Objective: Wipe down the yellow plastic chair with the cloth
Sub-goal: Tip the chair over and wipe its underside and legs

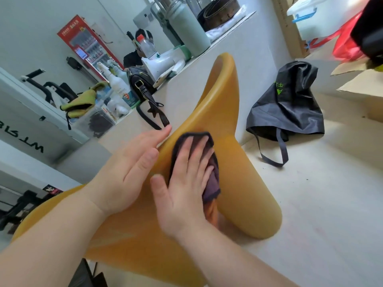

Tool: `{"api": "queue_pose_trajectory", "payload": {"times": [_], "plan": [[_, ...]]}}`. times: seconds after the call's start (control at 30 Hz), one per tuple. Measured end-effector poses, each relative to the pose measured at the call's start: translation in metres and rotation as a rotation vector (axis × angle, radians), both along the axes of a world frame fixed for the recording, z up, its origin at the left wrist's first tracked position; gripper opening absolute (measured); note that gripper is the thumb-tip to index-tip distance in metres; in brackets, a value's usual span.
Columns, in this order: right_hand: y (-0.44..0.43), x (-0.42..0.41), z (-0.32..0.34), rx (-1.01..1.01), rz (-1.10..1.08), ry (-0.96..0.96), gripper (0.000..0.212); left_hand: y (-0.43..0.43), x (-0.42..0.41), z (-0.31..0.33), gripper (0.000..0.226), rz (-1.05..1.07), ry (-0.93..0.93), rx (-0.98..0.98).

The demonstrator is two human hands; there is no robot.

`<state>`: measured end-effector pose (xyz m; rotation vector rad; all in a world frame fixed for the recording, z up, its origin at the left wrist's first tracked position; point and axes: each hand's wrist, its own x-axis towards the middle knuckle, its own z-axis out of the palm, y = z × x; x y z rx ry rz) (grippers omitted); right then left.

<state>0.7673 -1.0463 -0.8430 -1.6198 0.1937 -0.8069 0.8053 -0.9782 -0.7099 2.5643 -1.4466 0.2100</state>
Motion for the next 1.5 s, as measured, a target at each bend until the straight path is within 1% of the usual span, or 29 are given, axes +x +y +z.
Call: {"api": "queue_pose_trajectory", "payload": {"times": [0.07,0.1,0.13,0.17,0.2,0.23,0.27,0.3,0.33,0.4,0.47,0.53,0.6,0.63,0.67,0.73,0.83,0.9,0.97,1.03,1.1,1.13,1.2,1.27,1.33,1.5], "plan": [[-0.034,0.016,0.01,-0.003,-0.063,-0.011,0.091,0.0,0.013,-0.009,0.057,-0.009,-0.016,0.047],[-0.057,0.025,0.017,0.011,-0.088,-0.019,0.094,-0.002,0.019,-0.008,0.061,0.052,0.048,0.037],[-0.08,0.035,0.023,0.042,-0.097,-0.026,0.096,-0.007,0.023,-0.006,0.071,0.162,0.11,-0.007],[-0.101,0.042,0.027,0.076,-0.092,-0.035,0.095,-0.008,0.027,-0.007,0.077,0.217,0.136,-0.034],[-0.116,0.047,0.03,0.11,-0.082,-0.056,0.097,-0.008,0.022,-0.006,0.07,0.176,0.087,-0.024],[-0.123,0.05,0.029,0.138,-0.07,-0.089,0.103,-0.004,0.015,-0.008,0.058,0.102,0.031,-0.01],[-0.122,0.05,0.027,0.152,-0.065,-0.121,0.108,-0.002,0.006,-0.008,0.054,0.067,-0.008,-0.017],[-0.115,0.048,0.023,0.147,-0.079,-0.136,0.11,-0.001,0.001,-0.006,0.053,0.07,0.011,-0.068],[-0.103,0.045,0.019,0.132,-0.104,-0.128,0.106,0.001,-0.006,-0.004,0.053,0.083,-0.014,-0.115],[-0.066,0.036,0.009,0.086,-0.139,-0.052,0.092,0.0,-0.002,-0.008,0.052,0.099,-0.08,-0.241],[-0.025,0.022,-0.003,0.039,-0.127,-0.013,0.091,0.001,0.001,-0.009,0.051,0.135,-0.146,-0.286],[0.016,0.004,-0.016,0.013,-0.045,-0.02,0.094,0.004,-0.002,-0.01,0.053,0.185,-0.184,-0.251],[0.044,-0.009,-0.026,0.009,0.046,0.001,0.093,0.008,-0.003,-0.007,0.06,0.274,-0.218,-0.113],[0.049,-0.012,-0.028,0.002,0.055,0.02,0.091,0.009,-0.003,-0.006,0.065,0.31,-0.23,-0.043],[0.047,-0.011,-0.029,-0.012,0.036,0.033,0.089,0.01,-0.006,-0.004,0.066,0.321,-0.231,0.008],[0.029,-0.001,-0.025,-0.024,-0.044,0.031,0.085,0.014,-0.012,-0.002,0.062,0.289,-0.218,0.024],[-0.024,0.025,-0.002,0.092,-0.15,0.012,0.085,0.022,-0.023,-0.003,0.056,0.296,-0.222,0.021],[-0.062,0.039,0.012,0.161,-0.196,-0.026,0.096,0.028,-0.028,-0.005,0.057,0.329,-0.212,0.031],[-0.083,0.047,0.018,0.181,-0.204,-0.08,0.108,0.035,-0.032,-0.006,0.056,0.339,-0.193,0.03],[-0.074,0.047,0.017,0.169,-0.236,-0.097,0.109,0.042,-0.032,-0.006,0.055,0.348,-0.173,0.012],[-0.037,0.038,0.012,0.159,-0.248,-0.046,0.1,0.049,-0.03,-0.005,0.052,0.362,-0.165,-0.027],[-0.011,0.03,0.007,0.16,-0.215,-0.026,0.098,0.052,-0.028,-0.004,0.049,0.364,-0.165,-0.054],[0.042,0.008,-0.006,0.094,-0.111,-0.021,0.097,0.056,-0.026,-0.003,0.041,0.362,-0.146,-0.103],[0.076,-0.008,-0.02,0.041,-0.008,-0.006,0.093,0.056,-0.027,-0.004,0.034,0.356,-0.074,-0.133],[0.082,-0.009,-0.029,0.04,0.018,0.014,0.092,0.054,-0.029,-0.006,0.034,0.347,-0.03,-0.144],[0.037,0.019,-0.025,0.065,-0.123,-0.046,0.086,0.045,-0.029,-0.009,0.035,0.346,-0.01,-0.193]]}}
